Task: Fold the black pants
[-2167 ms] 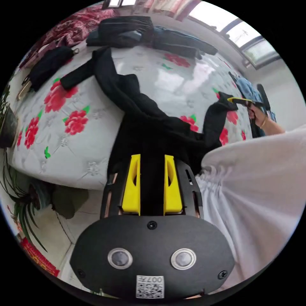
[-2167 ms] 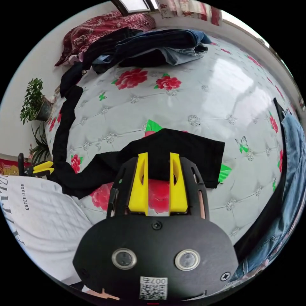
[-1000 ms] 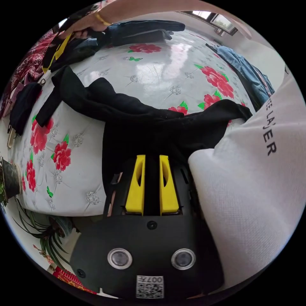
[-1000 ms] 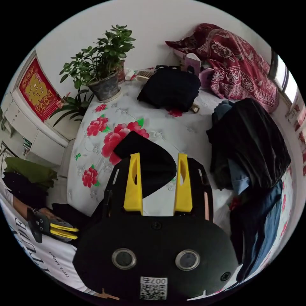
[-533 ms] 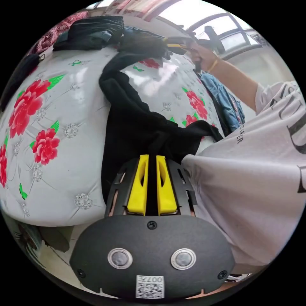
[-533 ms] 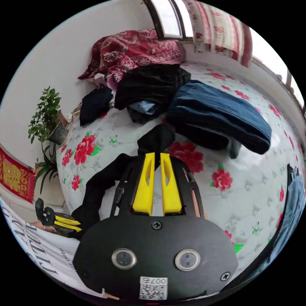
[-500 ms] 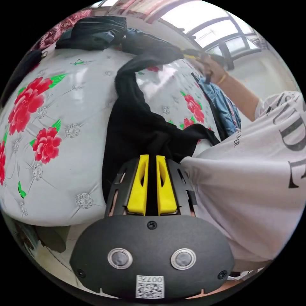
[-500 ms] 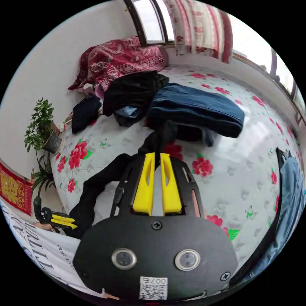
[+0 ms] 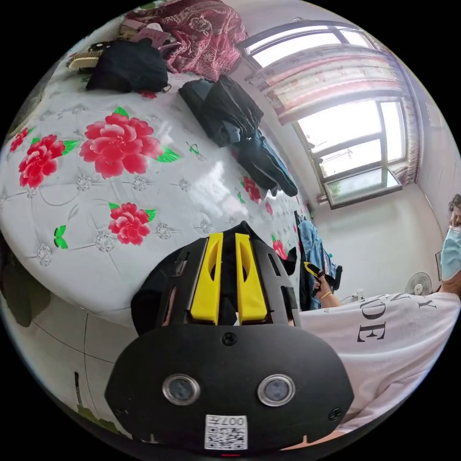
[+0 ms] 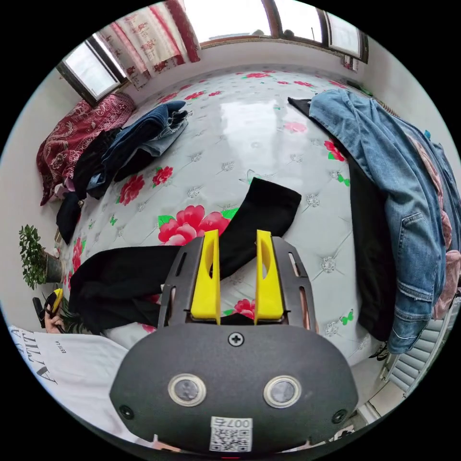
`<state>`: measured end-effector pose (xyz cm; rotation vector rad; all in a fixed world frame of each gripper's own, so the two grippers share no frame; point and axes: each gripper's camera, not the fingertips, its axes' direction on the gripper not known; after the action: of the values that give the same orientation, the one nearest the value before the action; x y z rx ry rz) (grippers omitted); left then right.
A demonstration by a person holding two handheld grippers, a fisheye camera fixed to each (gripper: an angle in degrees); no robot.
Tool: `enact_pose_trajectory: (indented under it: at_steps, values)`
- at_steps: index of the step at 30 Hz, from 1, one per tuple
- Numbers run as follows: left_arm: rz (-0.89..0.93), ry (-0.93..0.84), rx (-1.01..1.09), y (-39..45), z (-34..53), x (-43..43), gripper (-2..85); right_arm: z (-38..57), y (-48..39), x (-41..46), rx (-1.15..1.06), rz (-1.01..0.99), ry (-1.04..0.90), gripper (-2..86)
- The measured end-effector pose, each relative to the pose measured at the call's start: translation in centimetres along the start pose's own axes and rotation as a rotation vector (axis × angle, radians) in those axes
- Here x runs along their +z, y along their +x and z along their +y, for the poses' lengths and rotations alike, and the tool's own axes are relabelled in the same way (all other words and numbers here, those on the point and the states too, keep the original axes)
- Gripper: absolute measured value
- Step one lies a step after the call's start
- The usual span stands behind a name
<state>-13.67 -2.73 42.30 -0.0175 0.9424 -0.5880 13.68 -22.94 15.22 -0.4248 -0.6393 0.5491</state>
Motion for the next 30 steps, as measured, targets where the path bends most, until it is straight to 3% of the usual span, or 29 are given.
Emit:
enact_pose_trajectory:
  at_steps: [4,9,12,15,18,22,24,28,30]
  values:
    - [-0.142,0.030,0.068,2.7,1.5,-0.4,9.4,-0.4,2.6,-1.6,0.023,-0.005,0.009,10.0]
    - [-0.245,-0.131,0.232,8.4,2.8,5.2,14.4,-2.9,6.5,-0.8,0.136,-0.001,-0.039,9.5]
    - [-0.446,-0.282,0.235,10.1,3.0,10.3,8.3,-5.0,7.1,0.4,0.194,-0.067,-0.051,8.9]
    - [-0.552,-0.355,0.318,10.3,2.8,13.0,5.3,-6.6,4.8,2.9,0.123,-0.012,-0.142,7.3]
    - [-0.457,-0.326,0.293,10.1,1.2,10.6,4.8,-6.4,2.2,2.4,0.041,0.168,-0.089,3.6]
    - [-0.331,-0.290,0.255,9.5,0.3,6.0,4.6,-6.4,3.1,-0.8,0.091,0.092,-0.140,0.7]
    - [-0.299,-0.291,0.237,9.3,0.3,3.2,4.4,-5.0,3.6,-7.8,0.115,-0.013,0.053,0.2]
    - [-0.063,-0.424,0.253,8.9,0.0,1.0,3.8,-3.1,2.6,-18.4,0.077,-0.075,0.277,-0.2]
    - [-0.045,-0.424,0.255,8.2,-0.7,0.0,3.4,-2.6,2.2,-23.7,0.079,-0.075,0.380,-0.2]
